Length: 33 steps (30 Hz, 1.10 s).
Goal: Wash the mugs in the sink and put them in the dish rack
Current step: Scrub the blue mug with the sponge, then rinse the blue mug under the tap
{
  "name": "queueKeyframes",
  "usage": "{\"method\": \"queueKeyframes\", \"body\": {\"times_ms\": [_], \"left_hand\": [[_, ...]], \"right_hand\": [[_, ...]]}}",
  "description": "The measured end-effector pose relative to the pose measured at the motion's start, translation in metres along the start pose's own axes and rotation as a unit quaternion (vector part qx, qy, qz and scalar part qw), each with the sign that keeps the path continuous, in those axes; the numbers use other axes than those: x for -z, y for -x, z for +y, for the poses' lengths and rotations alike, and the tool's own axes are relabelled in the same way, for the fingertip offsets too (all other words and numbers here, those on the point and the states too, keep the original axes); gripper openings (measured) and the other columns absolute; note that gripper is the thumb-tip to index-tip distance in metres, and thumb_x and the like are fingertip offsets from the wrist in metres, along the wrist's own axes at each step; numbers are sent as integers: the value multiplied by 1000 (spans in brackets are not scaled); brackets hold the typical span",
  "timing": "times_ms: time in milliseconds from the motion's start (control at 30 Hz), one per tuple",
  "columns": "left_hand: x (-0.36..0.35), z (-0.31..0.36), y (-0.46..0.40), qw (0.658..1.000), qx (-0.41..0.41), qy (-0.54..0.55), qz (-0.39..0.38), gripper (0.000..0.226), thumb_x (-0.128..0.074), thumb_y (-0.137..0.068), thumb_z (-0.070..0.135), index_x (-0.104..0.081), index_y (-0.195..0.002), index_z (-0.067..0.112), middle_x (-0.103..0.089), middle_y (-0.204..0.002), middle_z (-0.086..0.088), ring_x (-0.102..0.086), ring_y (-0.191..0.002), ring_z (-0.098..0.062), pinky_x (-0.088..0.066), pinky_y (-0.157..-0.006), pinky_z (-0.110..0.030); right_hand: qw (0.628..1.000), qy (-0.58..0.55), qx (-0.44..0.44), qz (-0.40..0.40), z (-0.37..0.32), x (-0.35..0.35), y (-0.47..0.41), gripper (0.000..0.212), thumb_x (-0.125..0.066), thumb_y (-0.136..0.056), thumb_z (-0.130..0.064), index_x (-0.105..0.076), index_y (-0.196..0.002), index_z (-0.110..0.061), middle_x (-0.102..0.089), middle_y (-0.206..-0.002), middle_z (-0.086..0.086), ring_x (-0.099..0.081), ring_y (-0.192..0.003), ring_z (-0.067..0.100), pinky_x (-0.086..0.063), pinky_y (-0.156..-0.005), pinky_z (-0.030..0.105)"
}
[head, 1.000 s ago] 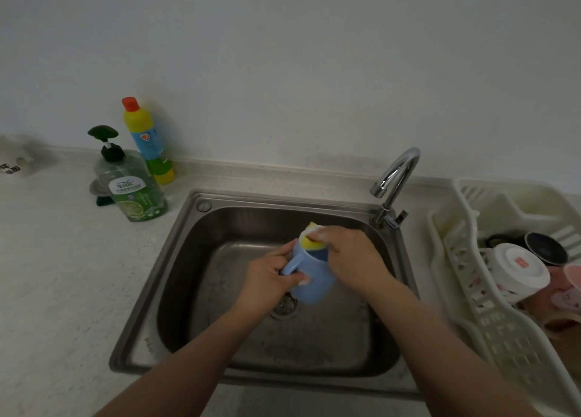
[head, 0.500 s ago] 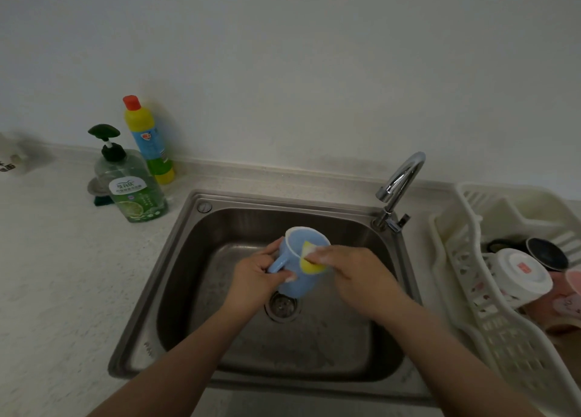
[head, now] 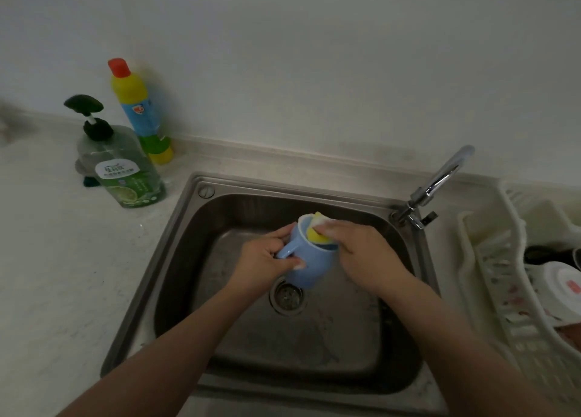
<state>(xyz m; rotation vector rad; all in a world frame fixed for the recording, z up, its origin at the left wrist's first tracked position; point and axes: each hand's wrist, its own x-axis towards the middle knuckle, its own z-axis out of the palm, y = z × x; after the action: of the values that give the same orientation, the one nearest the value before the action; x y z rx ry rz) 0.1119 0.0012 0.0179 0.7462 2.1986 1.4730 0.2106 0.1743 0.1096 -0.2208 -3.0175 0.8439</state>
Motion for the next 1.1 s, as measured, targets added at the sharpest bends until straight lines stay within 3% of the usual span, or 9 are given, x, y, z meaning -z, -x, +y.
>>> {"method": "queueKeyframes", "body": {"times_ms": [100, 167, 300, 567, 700, 800, 900, 1000, 1100], "left_hand": [[6, -13, -5, 999, 39, 2, 8, 26, -81, -75, 11, -74, -100, 10, -54, -131, 12, -59, -107, 1, -47, -76, -4], [13, -22, -5, 994, 92, 55, 19, 26, -78, -79, 12, -70, -103, 18, -59, -128, 11, -62, -104, -6, -52, -71, -9], [30, -31, -3, 974, 163, 140, 71, 27, -76, -80, 14, -64, -97, 32, -64, -115, 10, -64, -95, -4, -54, -65, -14], [58, -45, 5, 971, 182, 131, 84, 32, -79, -78, 15, -70, -106, 27, -65, -108, 25, -65, -97, 1, -58, -72, -20], [60, -54, 7, 971, 182, 129, 81, 29, -80, -77, 14, -72, -104, 19, -63, -109, 30, -64, -97, 8, -59, -75, -23], [53, -54, 6, 974, 179, 120, 72, 28, -79, -78, 17, -73, -105, 18, -62, -121, 21, -64, -103, -1, -58, -77, -24], [40, -46, 2, 978, 162, 120, 58, 27, -78, -79, 16, -72, -105, 17, -62, -122, 20, -63, -105, -4, -56, -73, -18], [21, -29, -6, 982, 134, 130, 32, 23, -77, -79, 12, -71, -100, 20, -61, -125, 19, -62, -101, 1, -54, -71, -14], [-5, -9, -19, 985, 113, 132, 10, 23, -77, -78, 4, -72, -95, 19, -58, -125, 22, -60, -93, 12, -53, -70, -11]], "right_hand": [[997, 26, 10, -71, 9, -6, -36, 39, -50, -94, -2, -62, -129, -16, -59, -133, 6, -55, -121, 20, -42, -105, 32], [995, 70, -37, -58, 36, -9, -65, 46, -48, -92, -1, -59, -133, -19, -56, -137, 5, -52, -123, 23, -39, -106, 33], [993, 108, -43, 13, 60, -26, -128, 61, -47, -85, 8, -50, -140, -19, -47, -146, 7, -45, -132, 26, -32, -113, 34], [957, 262, 108, -63, 72, -66, -213, 61, -44, -90, 7, -38, -147, -14, -32, -155, 10, -31, -142, 31, -21, -115, 38], [930, 345, 86, -91, 84, -81, -220, 70, -48, -91, -5, -23, -152, -27, -19, -161, 0, -19, -146, 24, -17, -115, 37], [950, 297, 54, -79, 81, -85, -208, 75, -48, -87, -6, -19, -153, -25, -14, -162, 2, -12, -148, 21, -12, -117, 37], [981, 195, 19, -5, 73, -84, -175, 61, -43, -94, -9, -27, -152, -18, -20, -160, 6, -16, -148, 23, -11, -118, 34], [996, 64, -41, 42, 71, -77, -112, 52, -45, -98, -14, -36, -149, -19, -30, -157, 3, -26, -144, 18, -17, -115, 26], [991, 13, -111, 78, 84, -64, -50, 49, -50, -96, -14, -44, -145, -20, -41, -151, 1, -35, -140, 16, -24, -114, 28]]}}
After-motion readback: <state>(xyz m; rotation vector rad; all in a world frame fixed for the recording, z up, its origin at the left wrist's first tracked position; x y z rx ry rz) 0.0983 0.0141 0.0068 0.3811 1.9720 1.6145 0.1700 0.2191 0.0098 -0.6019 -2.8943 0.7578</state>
